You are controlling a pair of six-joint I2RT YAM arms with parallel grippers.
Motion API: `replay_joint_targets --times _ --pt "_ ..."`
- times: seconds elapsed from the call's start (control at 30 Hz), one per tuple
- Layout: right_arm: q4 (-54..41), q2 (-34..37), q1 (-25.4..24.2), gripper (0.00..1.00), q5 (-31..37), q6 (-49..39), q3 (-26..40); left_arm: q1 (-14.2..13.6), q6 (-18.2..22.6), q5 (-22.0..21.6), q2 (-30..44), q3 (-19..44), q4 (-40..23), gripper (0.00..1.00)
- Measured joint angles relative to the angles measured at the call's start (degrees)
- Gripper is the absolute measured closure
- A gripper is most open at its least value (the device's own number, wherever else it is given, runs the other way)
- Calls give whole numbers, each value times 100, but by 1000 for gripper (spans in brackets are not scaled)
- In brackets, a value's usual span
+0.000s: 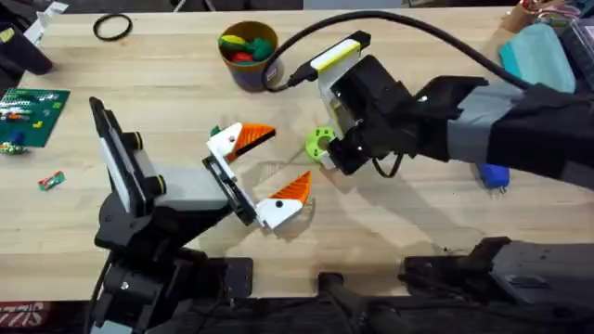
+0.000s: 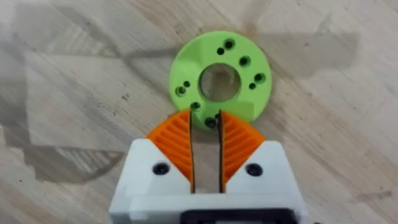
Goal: Pick up the gripper from the table and insert it into the empty holder that is missing its gripper. Then pick up a screw, insert it into the mounting hole, and use the screwdriver to tighten it. Finally, clean up the table by picking up the vegetable and placing it into the bucket.
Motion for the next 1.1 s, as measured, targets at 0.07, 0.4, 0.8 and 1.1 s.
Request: replay_joint_targets --times 0.07,0.4,0.8,1.1 --pt "2 0 0 854 9 -2 0 0 0 0 0 0 0 22" --pt "-31 0 0 997 54 -26 0 0 0 0 0 0 0 22" --pt "-808 -21 0 998 197 -26 436 0 0 0 0 0 0 22" --pt "-1220 -736 0 998 279 -48 1226 0 0 0 0 0 0 22"
